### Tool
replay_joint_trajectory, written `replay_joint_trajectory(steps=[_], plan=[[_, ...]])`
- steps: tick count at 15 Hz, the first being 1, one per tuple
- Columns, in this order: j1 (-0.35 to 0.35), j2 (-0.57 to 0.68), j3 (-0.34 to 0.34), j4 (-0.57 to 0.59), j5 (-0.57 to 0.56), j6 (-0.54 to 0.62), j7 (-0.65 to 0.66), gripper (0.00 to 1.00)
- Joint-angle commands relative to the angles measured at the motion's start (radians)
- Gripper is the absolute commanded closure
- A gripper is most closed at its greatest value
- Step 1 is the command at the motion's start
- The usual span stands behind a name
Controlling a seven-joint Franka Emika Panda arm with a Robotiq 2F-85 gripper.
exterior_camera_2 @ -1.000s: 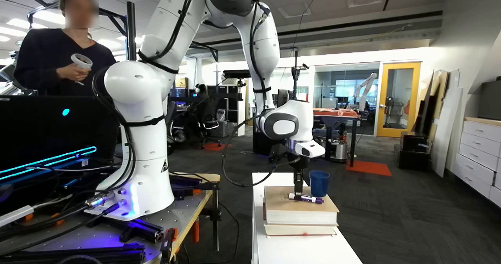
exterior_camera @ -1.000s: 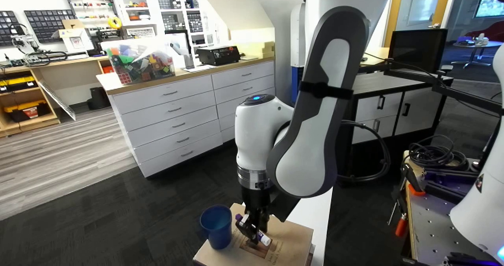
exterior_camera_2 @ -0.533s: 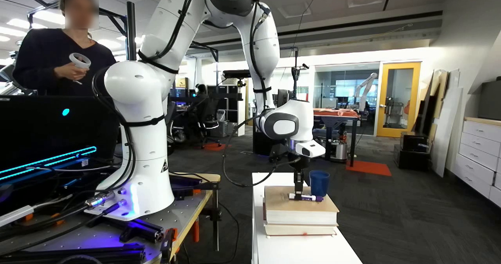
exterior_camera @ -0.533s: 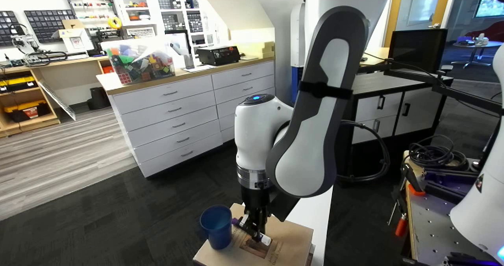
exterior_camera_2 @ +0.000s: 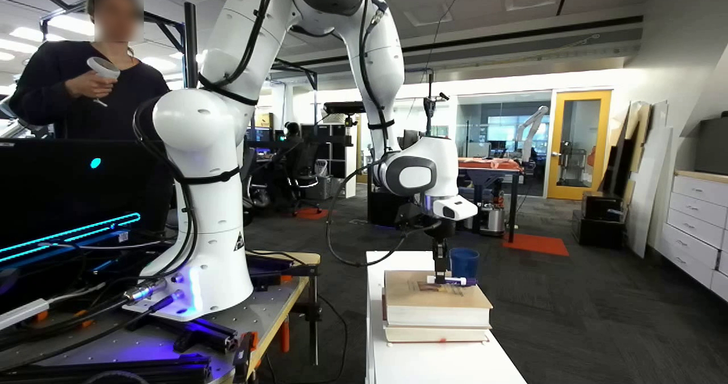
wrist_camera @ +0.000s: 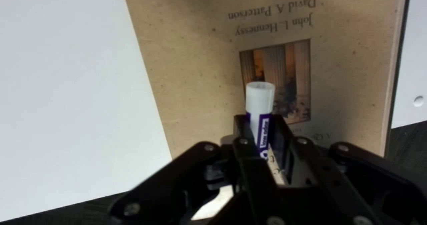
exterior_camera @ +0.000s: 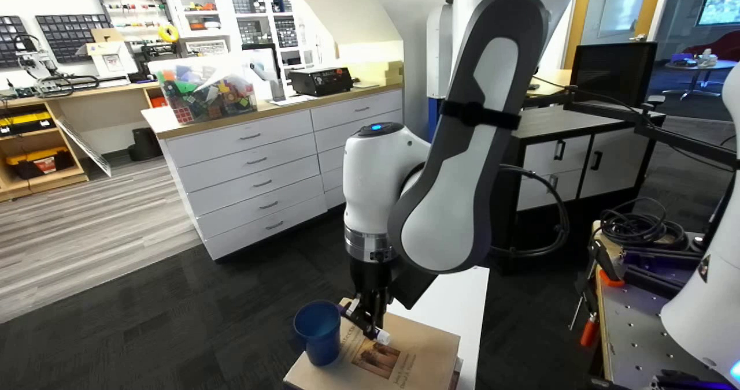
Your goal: Pick up the marker and put it in the cup
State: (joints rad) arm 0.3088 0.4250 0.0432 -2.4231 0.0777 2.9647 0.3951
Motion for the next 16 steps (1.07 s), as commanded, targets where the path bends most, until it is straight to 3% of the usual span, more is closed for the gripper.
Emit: replay_joint_trajectory(steps=[1, 6, 13, 16], plan=[[0.051, -0.116, -0.057, -0.063, -0.026, -0.028, 0.019, 0.94], [0.104, -0.177, -0.136, -0.087, -0.111, -0.034, 0.057, 0.94], [0.217, -0.212, -0.300, -0.071, -0.370, -0.101, 0.182, 0.94], [0.230, -0.233, -0.307, -0.060, -0.403, -0.125, 0.204, 0.94]])
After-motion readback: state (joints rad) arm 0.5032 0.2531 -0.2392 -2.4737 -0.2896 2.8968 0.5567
